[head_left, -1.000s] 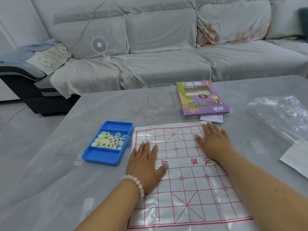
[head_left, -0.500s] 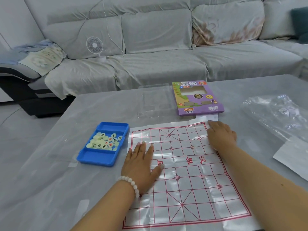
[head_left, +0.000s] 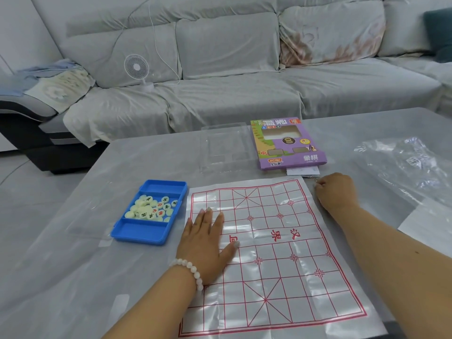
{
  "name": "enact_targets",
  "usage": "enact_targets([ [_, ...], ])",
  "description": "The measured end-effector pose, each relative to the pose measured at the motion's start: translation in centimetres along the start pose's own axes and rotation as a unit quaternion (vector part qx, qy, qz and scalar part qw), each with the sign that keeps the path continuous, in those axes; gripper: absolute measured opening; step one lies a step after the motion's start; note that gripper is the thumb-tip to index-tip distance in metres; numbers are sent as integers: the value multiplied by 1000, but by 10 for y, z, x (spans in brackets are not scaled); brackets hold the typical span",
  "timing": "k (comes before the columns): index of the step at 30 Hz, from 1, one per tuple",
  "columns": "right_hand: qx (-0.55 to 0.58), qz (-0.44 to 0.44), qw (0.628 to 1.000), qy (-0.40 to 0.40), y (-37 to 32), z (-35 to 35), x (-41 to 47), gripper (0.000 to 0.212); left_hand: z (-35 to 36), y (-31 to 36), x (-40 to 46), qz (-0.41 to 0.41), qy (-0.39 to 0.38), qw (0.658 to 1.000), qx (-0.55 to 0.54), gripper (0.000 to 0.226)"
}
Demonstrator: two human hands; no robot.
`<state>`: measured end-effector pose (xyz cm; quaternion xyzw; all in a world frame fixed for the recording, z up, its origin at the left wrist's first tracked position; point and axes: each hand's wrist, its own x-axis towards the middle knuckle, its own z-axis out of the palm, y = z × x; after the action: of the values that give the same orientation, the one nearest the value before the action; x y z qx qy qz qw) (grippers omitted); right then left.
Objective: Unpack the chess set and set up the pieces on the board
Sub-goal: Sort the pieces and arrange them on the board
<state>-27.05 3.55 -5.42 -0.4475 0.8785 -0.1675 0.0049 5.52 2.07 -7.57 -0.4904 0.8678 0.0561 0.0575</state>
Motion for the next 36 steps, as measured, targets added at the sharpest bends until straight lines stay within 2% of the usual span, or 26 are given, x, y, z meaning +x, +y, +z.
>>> enact_targets([
  [2,28,1,998,56,-14,-7,-5,27,0,0,0,0,-3,1000,3,89],
  [4,73,-55,992,82,-36,-9,-14,30,0,0,1,-1,-2,1000,5,91],
  [6,59,-145,988,-14,-55,2,-26,42,0,0,1,0,-1,1000,4,92],
  [8,-14,-189,974,-124,-59,20,-31,57,-1,1,0,1,-2,1000,-1,94],
  [9,-46,-190,970,-146,-55,26,-30,63,-1,1,0,1,-4,1000,-3,92],
  [14,-118,-146,972,-143,-36,29,-22,72,-2,0,-1,-1,-17,1000,-1,79],
  [17,-143,-135,976,-98,-52,22,-28,72,-2,1,-1,-3,-21,1000,-12,80],
  [22,-64,-205,976,-21,-123,7,-54,59,-11,-1,-3,1,0,995,-98,78],
  [25,46,-253,965,-45,-170,8,-71,52,-21,-8,-10,-11,47,987,-153,78],
  [27,101,-280,952,-74,-196,13,-82,50,-27,-22,-13,-54,99,979,-167,70],
  [29,145,-291,940,-109,-215,20,-92,49,-35,-41,-18,-161,211,945,-189,61],
  [31,173,-283,933,-142,-232,29,-100,47,-42,-73,-23,-314,325,866,-214,46],
  [32,178,-280,931,-151,-240,34,-103,45,-44,-93,-25,-386,338,826,-233,40],
  [34,169,-284,932,-149,-256,43,-109,43,-44,-129,-28,-483,282,780,-280,38],
  [36,148,-308,930,-135,-272,52,-116,44,-37,-155,-26,-507,194,776,-319,40],
])
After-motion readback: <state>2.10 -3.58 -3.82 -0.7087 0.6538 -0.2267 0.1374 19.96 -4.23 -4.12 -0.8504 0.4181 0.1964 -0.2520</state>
